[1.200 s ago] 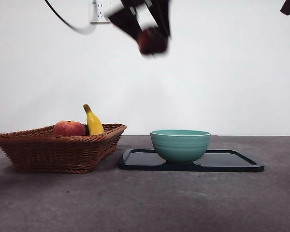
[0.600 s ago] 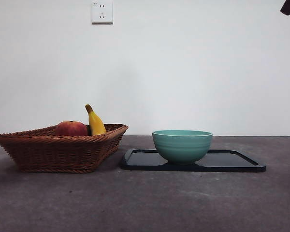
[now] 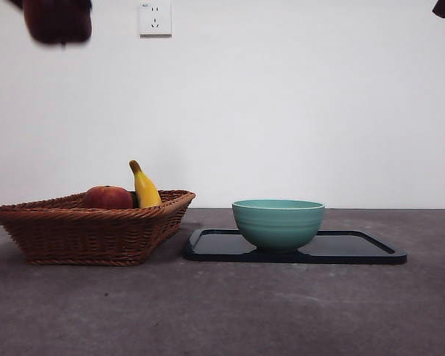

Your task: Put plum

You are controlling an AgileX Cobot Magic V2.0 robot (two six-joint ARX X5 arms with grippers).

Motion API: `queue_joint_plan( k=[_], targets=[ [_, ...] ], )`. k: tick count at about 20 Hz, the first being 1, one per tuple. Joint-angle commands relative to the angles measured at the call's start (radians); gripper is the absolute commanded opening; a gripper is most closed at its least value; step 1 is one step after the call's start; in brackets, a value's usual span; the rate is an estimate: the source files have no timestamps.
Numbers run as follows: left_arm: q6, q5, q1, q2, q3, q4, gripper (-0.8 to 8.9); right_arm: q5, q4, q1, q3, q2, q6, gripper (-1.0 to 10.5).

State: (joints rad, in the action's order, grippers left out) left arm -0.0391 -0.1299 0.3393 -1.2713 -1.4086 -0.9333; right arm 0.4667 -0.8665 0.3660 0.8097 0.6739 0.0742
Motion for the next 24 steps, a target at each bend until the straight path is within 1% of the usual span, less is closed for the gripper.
queue_joint_plan(
  k=[1, 4, 6, 8, 10, 18, 24],
  targets=[
    [-0.008, -0.001, -0.018, -0.026, 0.126, 0.145, 2.35, 0.002, 0.005, 0.005, 0.009, 0.003, -0.013, 2.2],
    [-0.019, 0.001, -0.021, -0.035, 0.298, 0.380, 2.34, 0.005, 0.005, 0.005, 0.009, 0.003, -0.011, 2.2],
    [-0.043, 0.027, -0.024, -0.050, 0.366, 0.488, 2.34, 0.005, 0.005, 0.005, 0.009, 0.003, -0.011, 2.2],
    [-0.064, 0.031, -0.031, -0.081, 0.394, 0.560, 2.34, 0.005, 0.005, 0.005, 0.009, 0.003, -0.011, 2.2],
    [-0.083, 0.031, -0.040, -0.135, 0.394, 0.603, 2.34, 0.005, 0.005, 0.005, 0.009, 0.003, -0.010, 2.2],
    [-0.084, 0.030, -0.045, -0.333, 0.394, 0.681, 2.35, 0.004, 0.006, 0.005, 0.009, 0.003, -0.009, 2.2],
    [-0.084, 0.030, -0.045, -0.394, 0.394, 0.696, 2.48, 0.004, 0.007, 0.005, 0.009, 0.003, -0.007, 2.2]
  ],
)
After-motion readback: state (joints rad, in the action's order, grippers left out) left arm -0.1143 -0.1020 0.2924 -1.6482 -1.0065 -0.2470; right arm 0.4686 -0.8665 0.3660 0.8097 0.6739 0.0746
